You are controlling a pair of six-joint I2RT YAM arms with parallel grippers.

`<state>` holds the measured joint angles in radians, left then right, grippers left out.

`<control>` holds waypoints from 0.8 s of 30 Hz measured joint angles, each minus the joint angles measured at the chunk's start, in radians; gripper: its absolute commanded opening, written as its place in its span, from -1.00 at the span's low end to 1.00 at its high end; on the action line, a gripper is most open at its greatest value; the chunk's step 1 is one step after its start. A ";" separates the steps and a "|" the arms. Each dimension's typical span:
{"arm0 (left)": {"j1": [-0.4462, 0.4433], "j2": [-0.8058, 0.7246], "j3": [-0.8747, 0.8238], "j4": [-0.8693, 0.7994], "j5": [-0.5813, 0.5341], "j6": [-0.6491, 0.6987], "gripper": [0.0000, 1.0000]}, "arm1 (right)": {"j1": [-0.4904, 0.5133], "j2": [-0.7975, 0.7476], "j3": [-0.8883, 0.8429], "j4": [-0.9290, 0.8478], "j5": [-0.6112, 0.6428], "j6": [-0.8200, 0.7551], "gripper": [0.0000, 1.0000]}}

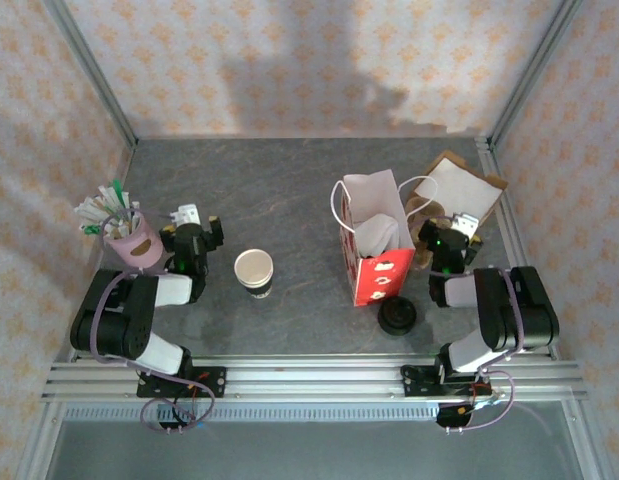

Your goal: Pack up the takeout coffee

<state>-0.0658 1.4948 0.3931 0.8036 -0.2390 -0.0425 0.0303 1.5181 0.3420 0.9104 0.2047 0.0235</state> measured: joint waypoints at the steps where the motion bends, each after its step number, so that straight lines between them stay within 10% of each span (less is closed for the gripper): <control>1: 0.000 0.000 0.007 0.000 0.000 0.000 1.00 | 0.004 0.002 0.023 -0.003 0.001 -0.002 0.99; 24: 0.000 0.000 0.009 -0.030 0.000 0.000 1.00 | 0.020 0.002 0.047 -0.084 0.006 -0.024 0.99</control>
<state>-0.0658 1.4952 0.4023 0.7734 -0.2390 -0.0425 0.0502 1.5196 0.3893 0.8261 0.2108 -0.0006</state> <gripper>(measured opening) 0.999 0.994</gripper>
